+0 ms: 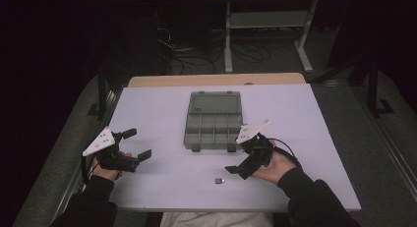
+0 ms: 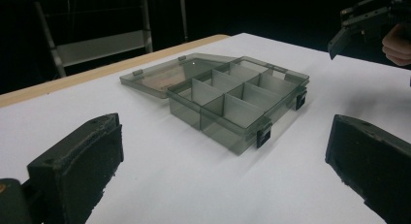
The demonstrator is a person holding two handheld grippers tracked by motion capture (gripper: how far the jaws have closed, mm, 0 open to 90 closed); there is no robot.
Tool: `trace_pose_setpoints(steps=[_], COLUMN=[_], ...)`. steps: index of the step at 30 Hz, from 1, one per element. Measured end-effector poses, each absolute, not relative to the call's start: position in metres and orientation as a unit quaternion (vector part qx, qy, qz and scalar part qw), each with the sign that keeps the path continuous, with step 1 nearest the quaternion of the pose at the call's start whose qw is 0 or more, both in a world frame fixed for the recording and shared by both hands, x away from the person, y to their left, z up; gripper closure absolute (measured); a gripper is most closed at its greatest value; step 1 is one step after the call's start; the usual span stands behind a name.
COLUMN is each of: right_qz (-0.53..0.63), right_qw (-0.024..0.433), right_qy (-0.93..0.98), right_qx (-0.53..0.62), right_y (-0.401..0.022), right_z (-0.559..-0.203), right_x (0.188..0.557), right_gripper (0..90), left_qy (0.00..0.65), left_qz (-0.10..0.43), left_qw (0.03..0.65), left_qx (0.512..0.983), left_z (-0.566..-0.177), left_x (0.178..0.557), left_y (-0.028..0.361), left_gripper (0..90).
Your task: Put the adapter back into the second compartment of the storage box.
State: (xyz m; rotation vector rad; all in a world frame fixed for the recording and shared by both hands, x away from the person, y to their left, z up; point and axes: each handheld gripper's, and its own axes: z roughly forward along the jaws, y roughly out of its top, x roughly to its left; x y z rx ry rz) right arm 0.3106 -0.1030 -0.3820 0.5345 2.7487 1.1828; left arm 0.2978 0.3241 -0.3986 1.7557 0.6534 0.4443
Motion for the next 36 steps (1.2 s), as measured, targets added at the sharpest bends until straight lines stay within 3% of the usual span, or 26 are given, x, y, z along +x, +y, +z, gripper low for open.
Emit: trace_pose_setpoints(steps=[31, 36], right_qz=[0.345, 0.339], right_qw=[0.007, 0.002], right_qy=[0.931, 0.935], right_qx=[0.115, 0.104], right_y=[-0.063, -0.061], right_z=[-0.408, -0.410], right_x=[0.301, 0.299], right_gripper=[0.1, 5.0], left_qy=[0.278, 0.278], left_qz=[0.189, 0.189], left_qw=[0.572, 0.572], left_qx=[0.748, 0.748], left_z=[-0.399, -0.399], left_x=[0.298, 0.298], left_y=[0.324, 0.324], left_gripper=[0.0, 0.0])
